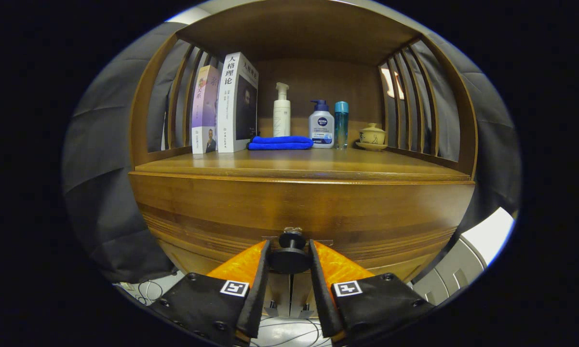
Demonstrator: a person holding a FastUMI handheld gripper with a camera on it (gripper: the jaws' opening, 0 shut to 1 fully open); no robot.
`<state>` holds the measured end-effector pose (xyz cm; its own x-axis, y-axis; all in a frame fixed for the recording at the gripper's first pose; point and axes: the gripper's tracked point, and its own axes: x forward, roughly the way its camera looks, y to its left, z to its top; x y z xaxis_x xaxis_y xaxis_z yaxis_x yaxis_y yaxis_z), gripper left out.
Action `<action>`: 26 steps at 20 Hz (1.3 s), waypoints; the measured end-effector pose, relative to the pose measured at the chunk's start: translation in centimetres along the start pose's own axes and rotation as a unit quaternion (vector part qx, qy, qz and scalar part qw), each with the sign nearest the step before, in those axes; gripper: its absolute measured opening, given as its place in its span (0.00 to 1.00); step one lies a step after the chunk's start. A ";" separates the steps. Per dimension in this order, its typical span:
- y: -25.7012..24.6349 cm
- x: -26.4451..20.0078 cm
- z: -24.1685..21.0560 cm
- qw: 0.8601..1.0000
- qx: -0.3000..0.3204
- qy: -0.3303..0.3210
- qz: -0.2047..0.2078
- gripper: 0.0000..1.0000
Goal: Pull open the drawer, take out the items inside it, and place them on the countertop above the cabinet.
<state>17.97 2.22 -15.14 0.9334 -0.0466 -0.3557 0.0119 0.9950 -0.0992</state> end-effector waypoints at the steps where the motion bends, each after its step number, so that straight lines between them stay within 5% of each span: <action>1: 0.1 0.0 0.0 1.000 -0.002 0.002 0.000 0.53; 4: 0.0 -0.1 0.0 1.000 -0.013 0.019 0.005 0.32; 26: 0.5 -9.6 -2.9 0.999 -0.018 0.030 0.038 0.32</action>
<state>8.00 2.90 -14.47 0.9080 0.0220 -0.4183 -0.0716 0.9921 -0.1034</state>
